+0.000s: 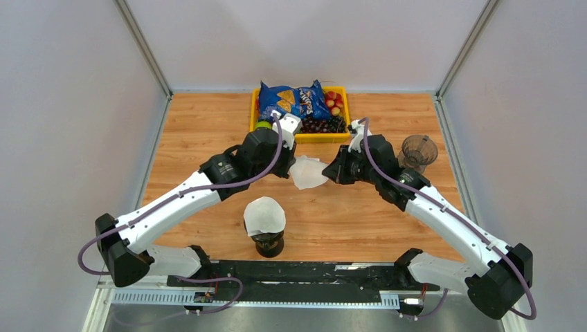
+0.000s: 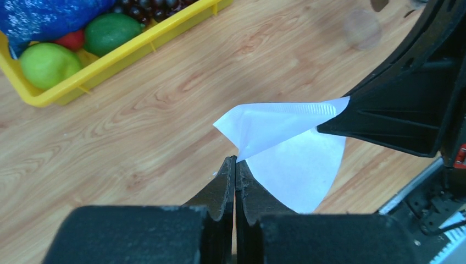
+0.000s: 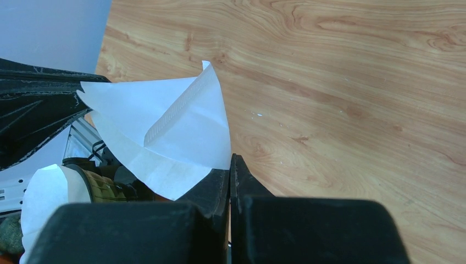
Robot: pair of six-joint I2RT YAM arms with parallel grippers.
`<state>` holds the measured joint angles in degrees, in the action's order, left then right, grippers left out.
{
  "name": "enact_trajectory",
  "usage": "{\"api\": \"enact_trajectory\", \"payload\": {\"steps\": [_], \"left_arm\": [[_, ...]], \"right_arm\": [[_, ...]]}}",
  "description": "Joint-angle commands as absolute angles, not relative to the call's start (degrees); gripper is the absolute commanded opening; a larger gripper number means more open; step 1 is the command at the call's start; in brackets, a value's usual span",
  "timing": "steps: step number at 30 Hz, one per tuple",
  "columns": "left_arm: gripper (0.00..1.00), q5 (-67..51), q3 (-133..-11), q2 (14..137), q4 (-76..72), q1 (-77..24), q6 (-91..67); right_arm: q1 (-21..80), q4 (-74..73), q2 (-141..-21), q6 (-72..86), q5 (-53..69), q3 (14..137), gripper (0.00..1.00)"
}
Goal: Place the coffee filter in the dripper
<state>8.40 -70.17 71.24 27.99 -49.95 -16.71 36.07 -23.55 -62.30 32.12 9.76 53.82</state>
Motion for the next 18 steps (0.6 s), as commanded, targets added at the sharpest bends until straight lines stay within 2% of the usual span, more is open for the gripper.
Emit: {"api": "enact_trajectory", "payload": {"steps": [1, 7, 9, 13, 18], "left_arm": [[0.00, 17.47, -73.97, 73.61, 32.93, -51.52, -12.43], [0.01, 18.19, -74.26, 74.21, 33.09, -51.90, -12.06], [0.05, 17.14, -74.28, 73.96, 32.57, -51.89, -12.04], [0.14, 13.14, -74.66, 73.82, 30.52, -51.92, -13.02], [0.36, 9.54, -75.42, 74.20, 28.27, -51.88, -14.83]], "right_arm": [[35.60, -26.44, -62.86, 29.37, 6.99, 57.60, 0.00], [35.59, -29.24, -62.80, 27.27, 4.80, 58.87, 0.00], [35.60, -29.33, -62.75, 27.02, 5.48, 58.96, 0.00], [35.60, -29.10, -63.14, 27.57, 6.91, 59.29, 0.00], [35.60, -29.19, -62.56, 28.48, 7.26, 60.17, 0.00]]}}
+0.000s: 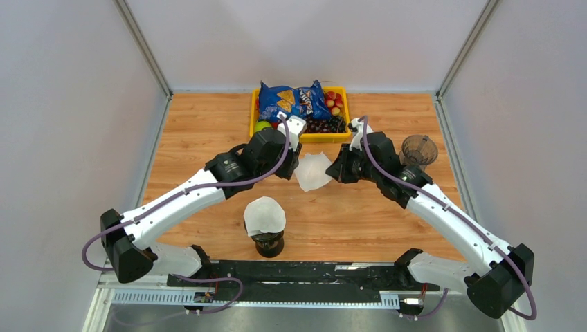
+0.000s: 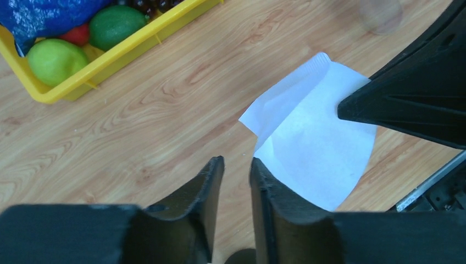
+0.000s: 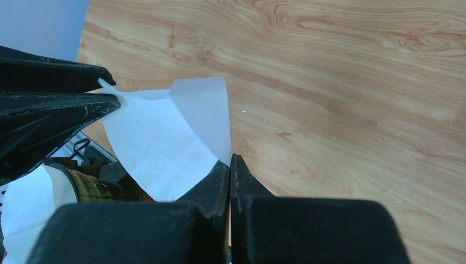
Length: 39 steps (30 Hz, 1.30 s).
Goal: Place the coffee filter in the dripper
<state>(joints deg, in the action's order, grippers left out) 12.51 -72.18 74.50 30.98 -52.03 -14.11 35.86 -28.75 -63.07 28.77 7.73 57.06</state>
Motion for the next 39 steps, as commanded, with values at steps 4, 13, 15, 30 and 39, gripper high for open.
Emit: {"api": "enact_trajectory", "payload": {"steps": [4, 13, 15, 30, 39], "left_arm": [[0.67, 3.78, -76.10, 72.77, 27.52, -51.89, -15.64], [1.00, -1.24, -70.07, 59.09, 19.66, -51.93, -17.31], [1.00, 4.24, -67.52, 56.54, 18.59, -51.93, -18.48], [1.00, 12.18, -55.64, 50.89, 16.00, -42.12, -23.96], [1.00, 10.11, -53.45, 50.45, 15.14, -40.35, -22.86]], "right_arm": [[35.55, -30.15, -61.45, 29.25, 5.30, 60.12, 0.00], [32.56, -36.96, -62.76, 29.02, -1.55, 63.90, 0.00], [31.62, -40.03, -63.02, 28.37, -4.56, 66.41, 0.00], [13.62, -64.46, -65.32, 24.39, -18.75, 89.45, 0.00], [-0.28, -68.19, -68.61, 18.19, -11.13, 91.53, 0.00]]}}
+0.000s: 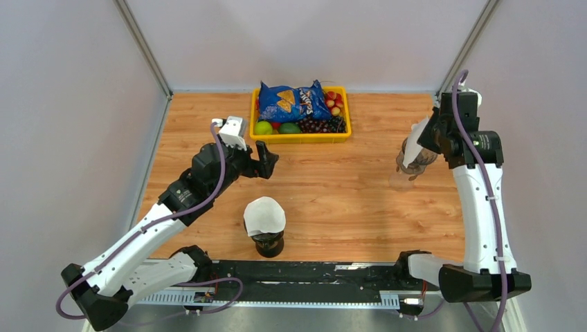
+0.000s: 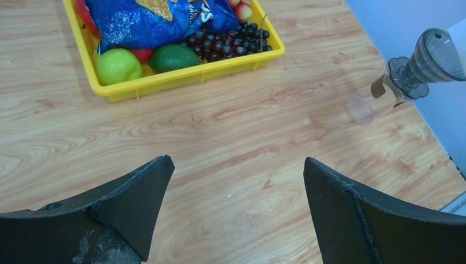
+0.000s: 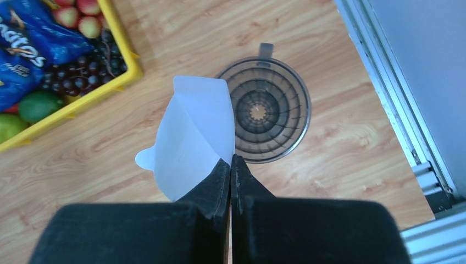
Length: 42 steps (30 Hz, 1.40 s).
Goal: Place the coffee filter in the dripper
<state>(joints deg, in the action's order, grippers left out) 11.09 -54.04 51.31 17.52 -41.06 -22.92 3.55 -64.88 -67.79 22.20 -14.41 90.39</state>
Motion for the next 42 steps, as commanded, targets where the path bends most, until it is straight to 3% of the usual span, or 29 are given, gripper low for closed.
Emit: {"api": "enact_trajectory", "payload": {"steps": [1, 17, 29, 42], "left_arm": [[1.00, 9.98, -53.27, 50.27, 15.17, -40.17, -22.70], [1.00, 8.94, -51.90, 49.53, 15.21, -39.54, -21.89], [1.00, 8.25, -51.13, 49.28, 14.65, -39.38, -21.92], [1.00, 5.57, -51.25, 49.37, 13.97, -39.18, -21.92]], "right_arm": [[-1.85, -68.18, -68.74, 17.90, -11.04, 91.45, 0.00], [-9.90, -65.71, -71.51, 15.75, -3.14, 85.00, 0.00], [-13.74, -65.49, -77.50, 15.49, -1.39, 87.40, 0.00], [-13.71, -64.83, -71.93, 13.77, 6.16, 91.18, 0.00]]}}
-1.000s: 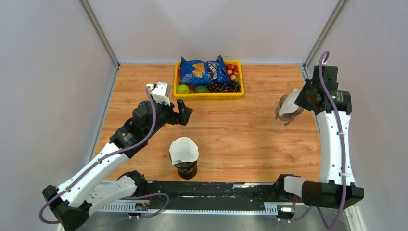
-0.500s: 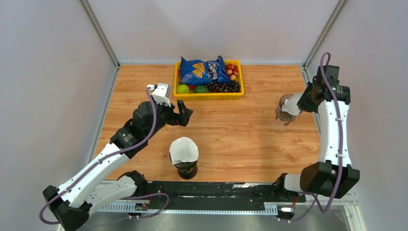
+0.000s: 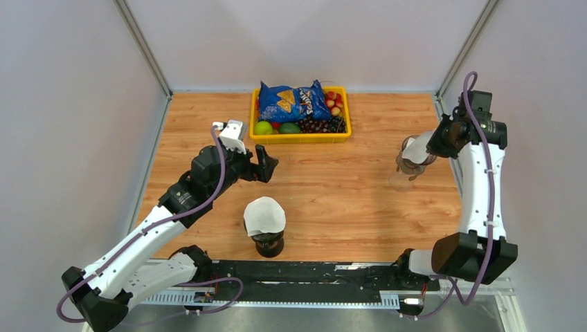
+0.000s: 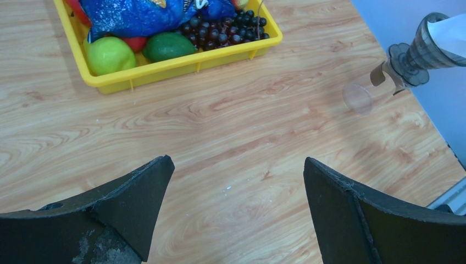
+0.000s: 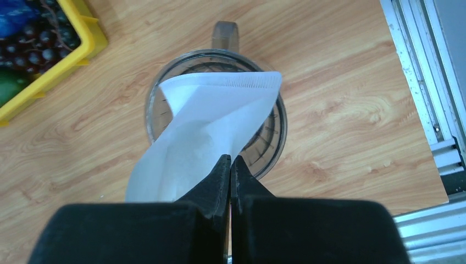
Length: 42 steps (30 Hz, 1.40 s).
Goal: Place the coffee filter in the dripper
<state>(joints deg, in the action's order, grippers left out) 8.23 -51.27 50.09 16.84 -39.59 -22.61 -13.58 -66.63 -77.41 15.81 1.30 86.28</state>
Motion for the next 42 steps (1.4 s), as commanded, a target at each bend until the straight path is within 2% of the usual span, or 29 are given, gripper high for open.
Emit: {"api": "enact_trajectory", "payload": {"steps": [1, 7, 14, 20, 23, 29, 34, 42], "left_arm": [[1.00, 4.16, -51.34, 49.54, 13.80, -39.17, -21.83], [1.00, -4.08, -54.47, 51.39, 11.87, -39.20, -22.00], [1.00, -14.66, -63.00, 61.49, 9.44, -40.70, -26.27], [1.00, 0.22, -72.20, 72.13, 12.99, -51.42, -24.49], [1.00, 3.79, -74.88, 76.14, 13.36, -52.93, -26.68], [1.00, 7.66, -75.15, 81.93, 10.25, -54.80, -30.83], [1.00, 15.40, -76.53, 85.37, 12.69, -55.72, -31.59], [1.00, 12.41, -78.44, 90.88, 12.41, -55.82, -34.38]], "right_arm": [[-13.59, -64.40, -70.20, 13.66, 7.33, 91.50, 0.00], [-6.73, -63.40, -63.82, 13.34, 9.72, 90.87, 0.00], [12.54, -58.71, -60.74, 19.21, 5.91, 85.43, 0.00], [27.05, -57.29, -64.21, 28.31, -7.27, 82.50, 0.00], [31.07, -56.37, -65.98, 33.07, -10.41, 82.23, 0.00], [34.08, -53.81, -68.00, 36.47, -11.44, 80.06, 0.00], [36.27, -51.56, -68.15, 37.50, -11.33, 79.65, 0.00], [37.44, -49.91, -70.05, 36.38, -9.75, 77.11, 0.00]]}}
